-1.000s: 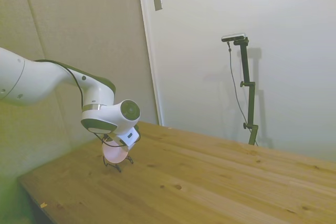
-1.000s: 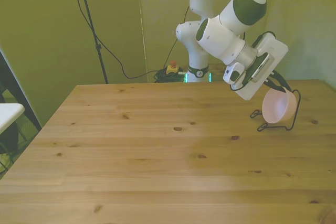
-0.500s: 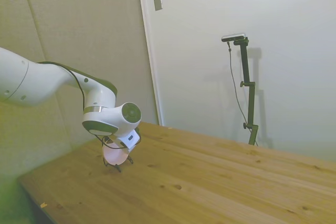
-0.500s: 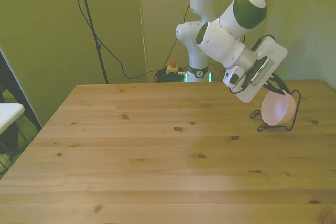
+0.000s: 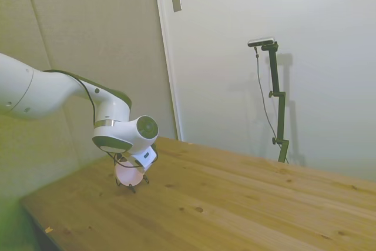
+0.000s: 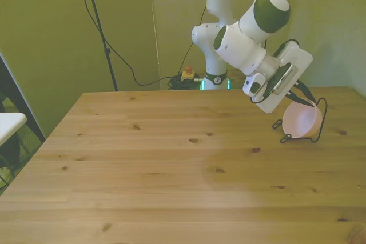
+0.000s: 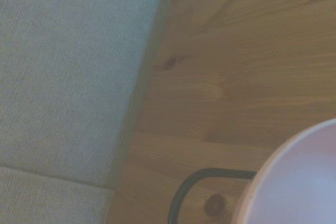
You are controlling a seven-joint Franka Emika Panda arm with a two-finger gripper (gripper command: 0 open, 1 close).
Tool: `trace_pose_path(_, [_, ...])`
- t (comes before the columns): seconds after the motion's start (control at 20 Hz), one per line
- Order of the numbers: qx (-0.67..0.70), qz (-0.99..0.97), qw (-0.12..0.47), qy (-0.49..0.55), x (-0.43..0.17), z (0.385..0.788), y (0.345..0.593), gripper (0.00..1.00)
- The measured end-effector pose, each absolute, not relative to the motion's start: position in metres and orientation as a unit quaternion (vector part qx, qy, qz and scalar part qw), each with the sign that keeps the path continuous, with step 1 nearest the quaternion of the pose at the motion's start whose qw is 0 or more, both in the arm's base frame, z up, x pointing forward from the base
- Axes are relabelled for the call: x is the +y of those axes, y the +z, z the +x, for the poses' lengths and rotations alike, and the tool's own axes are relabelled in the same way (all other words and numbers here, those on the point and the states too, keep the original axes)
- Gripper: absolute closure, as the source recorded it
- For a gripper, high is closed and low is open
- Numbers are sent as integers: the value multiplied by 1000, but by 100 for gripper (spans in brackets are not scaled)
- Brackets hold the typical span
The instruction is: Load the bowl
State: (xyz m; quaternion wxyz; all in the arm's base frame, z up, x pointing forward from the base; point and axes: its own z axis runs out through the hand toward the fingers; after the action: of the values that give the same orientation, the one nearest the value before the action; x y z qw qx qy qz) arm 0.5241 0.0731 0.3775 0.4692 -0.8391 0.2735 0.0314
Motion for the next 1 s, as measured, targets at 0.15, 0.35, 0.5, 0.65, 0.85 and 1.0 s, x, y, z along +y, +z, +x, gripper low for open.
trace_pose_path(0.15, [271,-840,469,30,73,524,377,0])
trace_pose_path(0.35, [274,-838,471,25,64,516,380,0])
trace_pose_path(0.5, [281,-835,472,13,46,503,389,0])
trace_pose_path(0.65, [288,-831,477,-3,24,483,403,0])
trace_pose_path(0.85, [298,-830,472,-22,-8,452,415,0])
trace_pose_path(1.0, [316,-831,456,-31,-35,430,413,0])
